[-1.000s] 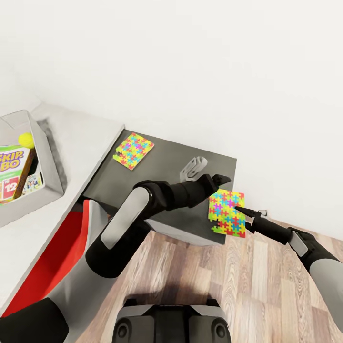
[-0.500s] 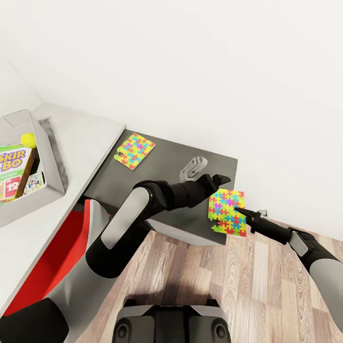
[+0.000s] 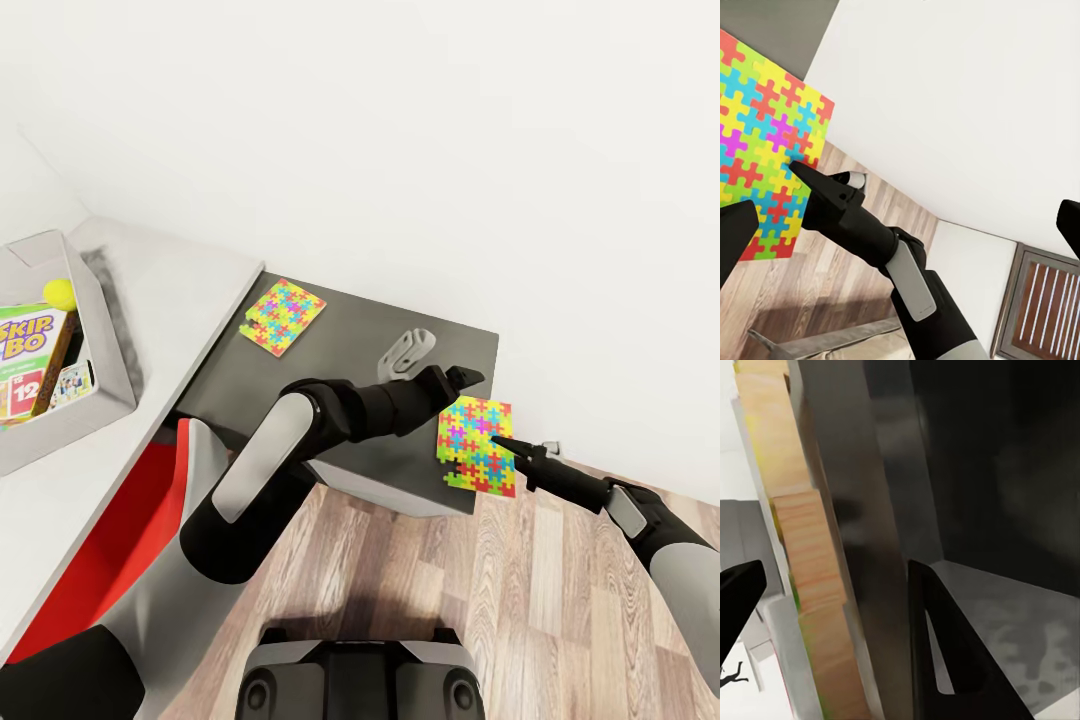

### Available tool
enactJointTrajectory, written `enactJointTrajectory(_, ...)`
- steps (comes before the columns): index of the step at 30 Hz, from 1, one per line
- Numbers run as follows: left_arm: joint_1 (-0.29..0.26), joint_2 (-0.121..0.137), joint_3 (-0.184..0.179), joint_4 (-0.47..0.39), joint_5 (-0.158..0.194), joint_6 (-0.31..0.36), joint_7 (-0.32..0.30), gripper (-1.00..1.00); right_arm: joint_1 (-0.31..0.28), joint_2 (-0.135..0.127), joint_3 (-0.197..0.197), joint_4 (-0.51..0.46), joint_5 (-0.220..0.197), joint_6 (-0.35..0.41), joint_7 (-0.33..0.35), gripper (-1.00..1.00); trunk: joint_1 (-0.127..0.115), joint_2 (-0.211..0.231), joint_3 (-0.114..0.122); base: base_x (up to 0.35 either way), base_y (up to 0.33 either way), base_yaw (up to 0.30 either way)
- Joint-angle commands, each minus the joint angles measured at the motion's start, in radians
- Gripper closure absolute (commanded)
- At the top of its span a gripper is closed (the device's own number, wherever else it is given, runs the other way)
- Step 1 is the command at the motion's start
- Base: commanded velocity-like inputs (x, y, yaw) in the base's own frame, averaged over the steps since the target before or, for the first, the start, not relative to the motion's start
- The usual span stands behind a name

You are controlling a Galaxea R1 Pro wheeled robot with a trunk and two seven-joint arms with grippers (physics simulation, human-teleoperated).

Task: Put all the toys in the child's room - the three board games (two on the bed and one on the table), the two jigsaw puzzles on the table, and the tennis ball on the table - inside the toy box on the table in the child's room.

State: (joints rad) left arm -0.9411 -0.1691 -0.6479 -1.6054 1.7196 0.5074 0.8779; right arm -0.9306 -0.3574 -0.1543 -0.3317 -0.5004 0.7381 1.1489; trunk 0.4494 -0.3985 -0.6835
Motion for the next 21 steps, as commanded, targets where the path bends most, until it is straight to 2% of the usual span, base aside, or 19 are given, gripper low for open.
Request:
enactJointTrajectory(1,-0.001,0.000,0.001,-0.001,0.006,0.002,0.007,-1.00,-0.001,0.000,0.000,0.001,0.001,0.004,0.000,1.00,0.001,-0.002,-0.001,0.000,0.000,0.000)
enactJointTrajectory(21,-0.001,0.000,0.001,-0.001,0.005,0.002,0.007,-1.00,-0.001,0.005,0.001,-0.002,0.002,0.003,-0.001,1.00,0.001,-0.002,-0.001,0.000,0.000,0.000)
